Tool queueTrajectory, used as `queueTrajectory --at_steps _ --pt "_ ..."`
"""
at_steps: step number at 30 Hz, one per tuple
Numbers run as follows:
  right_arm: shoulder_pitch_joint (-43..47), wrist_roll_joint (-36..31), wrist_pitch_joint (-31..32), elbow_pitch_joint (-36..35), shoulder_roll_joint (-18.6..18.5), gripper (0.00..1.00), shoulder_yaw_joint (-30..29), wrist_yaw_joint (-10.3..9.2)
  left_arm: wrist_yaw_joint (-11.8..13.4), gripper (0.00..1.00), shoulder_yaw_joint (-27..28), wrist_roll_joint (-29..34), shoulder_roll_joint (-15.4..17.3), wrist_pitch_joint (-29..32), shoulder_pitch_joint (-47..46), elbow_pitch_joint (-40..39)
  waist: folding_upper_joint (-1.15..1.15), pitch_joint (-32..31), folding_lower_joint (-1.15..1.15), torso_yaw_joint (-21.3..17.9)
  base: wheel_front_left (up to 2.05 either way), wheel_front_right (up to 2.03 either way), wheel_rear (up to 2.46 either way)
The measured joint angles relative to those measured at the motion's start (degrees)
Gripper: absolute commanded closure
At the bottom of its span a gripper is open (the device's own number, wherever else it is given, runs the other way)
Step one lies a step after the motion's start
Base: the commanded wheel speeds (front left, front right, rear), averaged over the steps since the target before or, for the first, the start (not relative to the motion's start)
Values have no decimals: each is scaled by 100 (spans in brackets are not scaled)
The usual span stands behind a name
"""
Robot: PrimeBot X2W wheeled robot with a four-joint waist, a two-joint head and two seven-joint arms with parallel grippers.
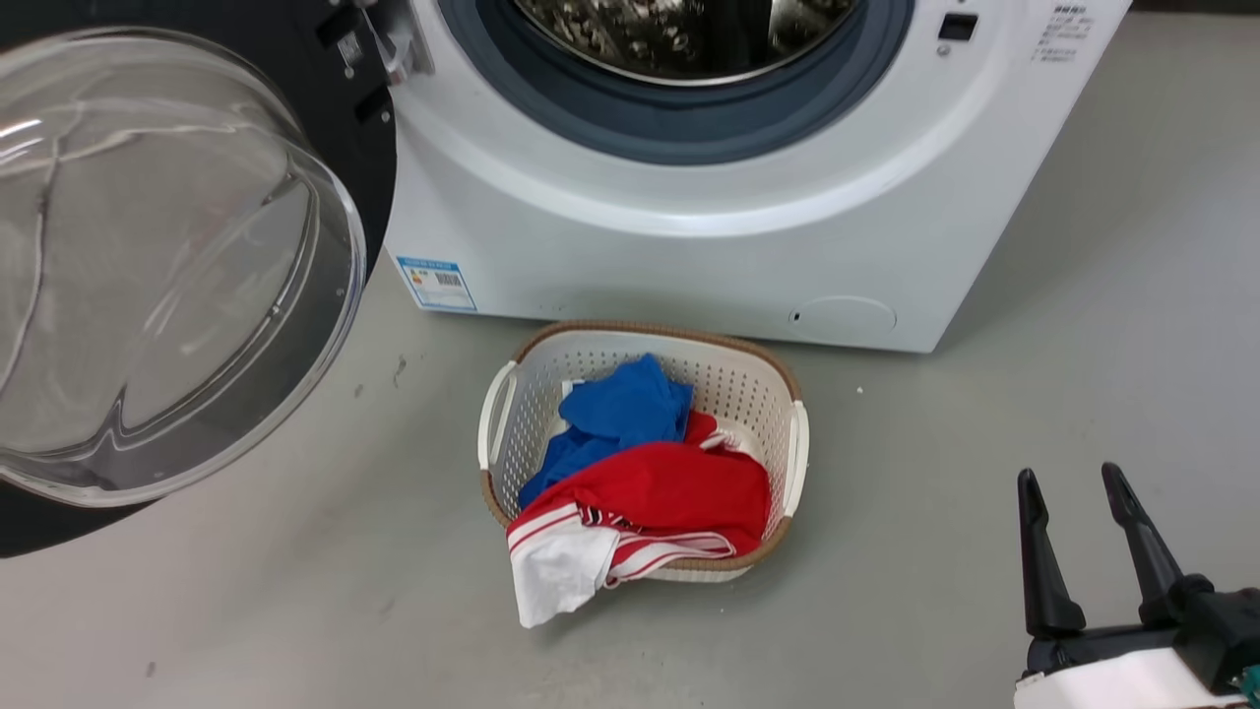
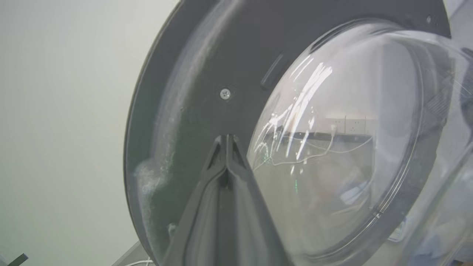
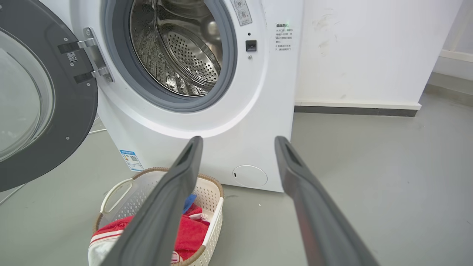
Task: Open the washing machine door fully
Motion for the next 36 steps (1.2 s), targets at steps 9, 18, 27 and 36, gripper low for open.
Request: queueTrajectory --at_steps 9,18,27,36 --pt "208 -1 0 -220 0 0 -129 0 -102 100 -818 379 -544 0 509 -1529 0 -559 0 -39 0 0 0" --pt "391 15 0 -452 0 0 -153 0 -94 100 -1866 701 -1131 0 983 -2225 0 -886 -1 -148 0 0 0" --pt "532 40 0 -502 0 0 -129 0 -148 100 -2413 265 -1595 0 1308 -2078 0 -1053 -1 -297 0 0 0" --pt "623 56 0 -493 0 0 -122 0 -79 100 -2817 349 -1694 0 1623 -1781 0 -1126 -1 -414 0 0 0"
